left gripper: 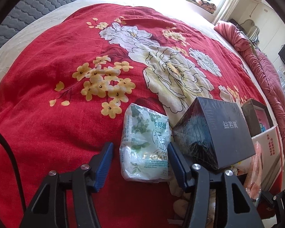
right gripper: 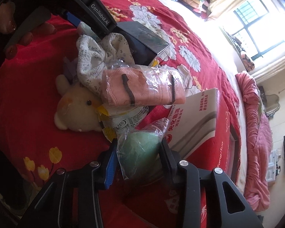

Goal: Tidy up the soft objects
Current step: 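Grasp the white floral tissue pack with the left tool while the right grasps the bagged green ball, then carry the floral tissue pack and green ball with both tools over the tray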

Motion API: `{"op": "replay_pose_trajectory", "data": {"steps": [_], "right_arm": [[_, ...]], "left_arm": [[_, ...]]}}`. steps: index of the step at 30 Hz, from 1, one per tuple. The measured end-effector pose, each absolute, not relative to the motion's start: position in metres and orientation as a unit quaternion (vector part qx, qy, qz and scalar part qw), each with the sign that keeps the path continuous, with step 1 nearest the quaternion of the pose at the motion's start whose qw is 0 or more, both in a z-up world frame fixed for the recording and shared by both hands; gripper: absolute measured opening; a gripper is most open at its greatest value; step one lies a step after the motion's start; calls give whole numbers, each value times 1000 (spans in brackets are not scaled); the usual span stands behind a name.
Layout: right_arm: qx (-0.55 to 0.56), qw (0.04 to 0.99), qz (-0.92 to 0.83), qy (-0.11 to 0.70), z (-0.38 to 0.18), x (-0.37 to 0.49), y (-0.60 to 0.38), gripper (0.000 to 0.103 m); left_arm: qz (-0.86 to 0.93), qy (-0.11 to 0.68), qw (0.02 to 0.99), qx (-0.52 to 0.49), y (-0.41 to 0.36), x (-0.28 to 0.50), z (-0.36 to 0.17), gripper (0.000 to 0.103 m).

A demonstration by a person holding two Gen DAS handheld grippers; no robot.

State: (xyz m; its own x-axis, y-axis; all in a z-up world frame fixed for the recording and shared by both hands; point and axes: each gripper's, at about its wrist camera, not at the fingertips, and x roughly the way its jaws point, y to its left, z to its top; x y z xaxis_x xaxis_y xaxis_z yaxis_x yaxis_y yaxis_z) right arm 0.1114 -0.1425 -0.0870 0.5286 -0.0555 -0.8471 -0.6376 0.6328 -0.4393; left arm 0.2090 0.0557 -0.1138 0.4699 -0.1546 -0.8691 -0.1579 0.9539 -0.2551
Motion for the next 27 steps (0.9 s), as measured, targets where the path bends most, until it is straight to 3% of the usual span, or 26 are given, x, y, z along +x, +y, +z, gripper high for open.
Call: {"op": "replay_pose_trajectory", "data": {"steps": [1, 10, 27], "right_arm": [[-373, 788, 190, 451, -83, 111, -144, 42], [-228, 831, 227, 453, -41, 113, -163, 42], [-133, 877, 237, 396, 5, 98, -171, 42]], "left_arm": [[-5, 513, 844, -155, 56, 209, -114, 44], [-6, 500, 850, -167, 62, 194, -106, 34], [6, 453, 879, -148, 64, 123, -34, 33]]}}
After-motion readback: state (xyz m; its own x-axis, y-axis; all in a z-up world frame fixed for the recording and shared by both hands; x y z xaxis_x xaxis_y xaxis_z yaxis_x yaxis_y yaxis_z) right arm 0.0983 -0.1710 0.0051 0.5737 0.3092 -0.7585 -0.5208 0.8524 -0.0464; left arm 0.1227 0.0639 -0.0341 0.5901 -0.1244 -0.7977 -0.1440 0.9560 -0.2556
